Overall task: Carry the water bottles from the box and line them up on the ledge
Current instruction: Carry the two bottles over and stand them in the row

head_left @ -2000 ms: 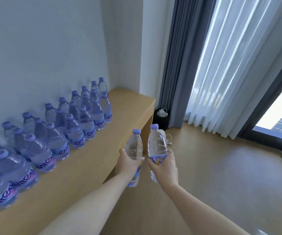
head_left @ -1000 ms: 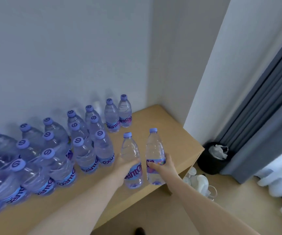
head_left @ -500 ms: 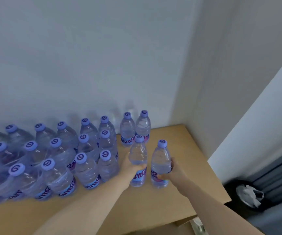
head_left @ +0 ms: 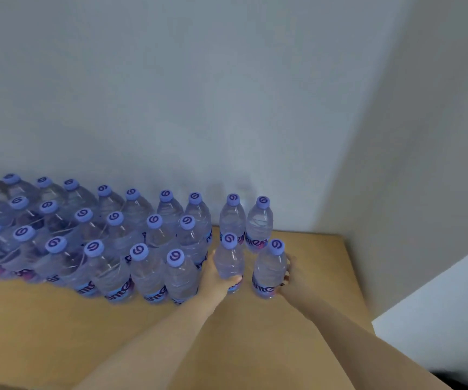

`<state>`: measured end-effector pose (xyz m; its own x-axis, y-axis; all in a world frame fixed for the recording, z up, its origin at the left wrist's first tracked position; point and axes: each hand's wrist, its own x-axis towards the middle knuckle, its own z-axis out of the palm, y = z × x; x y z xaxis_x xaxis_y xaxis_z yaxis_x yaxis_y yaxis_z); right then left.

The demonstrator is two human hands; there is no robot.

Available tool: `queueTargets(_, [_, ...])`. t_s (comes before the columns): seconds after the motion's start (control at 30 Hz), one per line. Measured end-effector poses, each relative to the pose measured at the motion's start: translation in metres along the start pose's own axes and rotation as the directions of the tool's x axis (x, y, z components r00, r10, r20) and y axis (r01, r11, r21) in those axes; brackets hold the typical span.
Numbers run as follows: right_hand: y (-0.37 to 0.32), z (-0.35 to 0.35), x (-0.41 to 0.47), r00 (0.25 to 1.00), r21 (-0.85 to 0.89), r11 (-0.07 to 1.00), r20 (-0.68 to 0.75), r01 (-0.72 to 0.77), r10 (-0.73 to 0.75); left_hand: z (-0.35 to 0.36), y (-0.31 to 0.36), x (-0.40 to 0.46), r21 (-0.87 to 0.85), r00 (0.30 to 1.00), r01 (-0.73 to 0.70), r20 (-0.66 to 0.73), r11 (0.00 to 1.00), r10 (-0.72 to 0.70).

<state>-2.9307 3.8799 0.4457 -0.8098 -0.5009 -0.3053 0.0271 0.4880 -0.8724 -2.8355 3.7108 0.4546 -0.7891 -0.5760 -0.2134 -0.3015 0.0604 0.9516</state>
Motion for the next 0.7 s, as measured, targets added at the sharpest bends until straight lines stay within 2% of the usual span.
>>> queueTargets(0.1, [-0.007, 0.004, 0.007, 1.0, -0.072, 0.997, -0.026, 0.002, -0.004, 0.003, 0.006, 0.005, 0.052, 1.0, -0.021, -0.018, 0.998, 0.022])
queueTargets(0.27, [-0.01, 0.016, 0.008, 0.999, 0.03, 0.999, -0.043, -0.014, 0.015, 0.009, 0.015, 0.004, 0.063, 0.996, 0.006, -0.086, 0.998, -0.001])
queueTargets(0.33, [-0.012, 0.016, 0.01, 0.996, 0.09, 0.994, -0.057, -0.06, 0.066, 0.011, 0.014, 0.006, 0.077, 0.995, 0.02, -0.101, 0.997, -0.012])
queueTargets(0.4, [-0.014, 0.013, 0.014, 0.994, 0.096, 0.992, -0.063, -0.084, 0.09, 0.01, 0.014, 0.01, 0.092, 0.996, 0.023, -0.092, 0.995, -0.015])
queueTargets(0.43, [-0.014, 0.011, 0.018, 0.995, 0.013, 0.997, -0.051, -0.081, 0.082, 0.01, 0.016, 0.013, 0.097, 0.996, 0.03, -0.083, 0.995, -0.022])
queueTargets(0.5, [-0.019, 0.009, 0.023, 0.997, -0.045, 0.996, -0.006, -0.071, 0.071, 0.009, 0.017, 0.019, 0.119, 0.998, 0.038, -0.057, 0.992, -0.031])
queueTargets(0.7, [-0.022, 0.02, 0.03, 0.996, 0.047, 0.998, -0.063, -0.052, 0.055, 0.005, 0.02, 0.028, 0.165, 0.998, 0.067, -0.007, 0.984, -0.067])
